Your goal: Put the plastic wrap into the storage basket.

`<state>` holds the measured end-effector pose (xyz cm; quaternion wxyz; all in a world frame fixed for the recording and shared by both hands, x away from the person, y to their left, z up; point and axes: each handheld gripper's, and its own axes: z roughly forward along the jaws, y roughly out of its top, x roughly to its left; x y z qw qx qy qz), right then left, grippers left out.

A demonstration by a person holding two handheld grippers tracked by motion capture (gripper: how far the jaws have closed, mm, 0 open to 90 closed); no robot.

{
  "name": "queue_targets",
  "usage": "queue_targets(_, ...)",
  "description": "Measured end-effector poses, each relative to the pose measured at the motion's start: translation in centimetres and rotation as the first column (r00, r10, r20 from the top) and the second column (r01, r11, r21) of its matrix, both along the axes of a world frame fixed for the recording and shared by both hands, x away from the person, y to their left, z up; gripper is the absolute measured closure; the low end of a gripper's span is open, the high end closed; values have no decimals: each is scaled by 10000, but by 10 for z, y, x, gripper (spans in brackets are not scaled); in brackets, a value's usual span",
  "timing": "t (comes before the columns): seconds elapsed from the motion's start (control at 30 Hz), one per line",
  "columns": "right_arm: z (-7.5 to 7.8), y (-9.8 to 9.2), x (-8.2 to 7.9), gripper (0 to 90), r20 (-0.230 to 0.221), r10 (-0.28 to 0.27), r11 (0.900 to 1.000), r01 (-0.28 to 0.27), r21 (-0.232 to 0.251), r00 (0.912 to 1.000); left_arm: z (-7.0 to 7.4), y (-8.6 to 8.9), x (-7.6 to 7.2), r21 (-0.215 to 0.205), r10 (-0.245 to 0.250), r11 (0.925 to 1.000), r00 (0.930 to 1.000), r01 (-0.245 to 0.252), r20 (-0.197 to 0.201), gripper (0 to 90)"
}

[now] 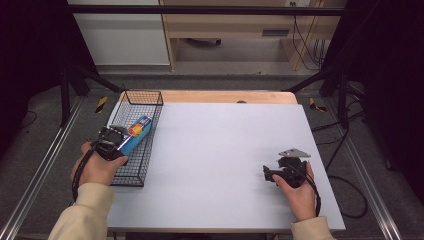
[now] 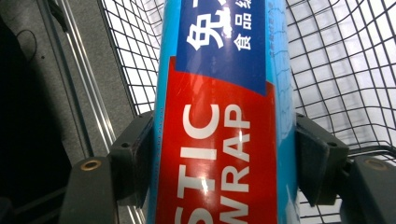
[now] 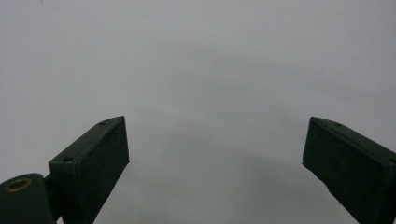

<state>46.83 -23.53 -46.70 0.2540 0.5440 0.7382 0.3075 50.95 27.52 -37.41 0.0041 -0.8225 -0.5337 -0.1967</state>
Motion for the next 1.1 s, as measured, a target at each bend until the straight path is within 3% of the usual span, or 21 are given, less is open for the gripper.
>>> queue_targets(0.5,-1,0,0,73,-111,94,9999,-95,-49,9999,-2,-3,0,191,-11,9998,10000,10,52,312)
queue_targets(1.1,-3,3,0,72,-329,219,9997,-221,-52,9992,-2,-6,-1,377,-263,9990,9988,247,411,295)
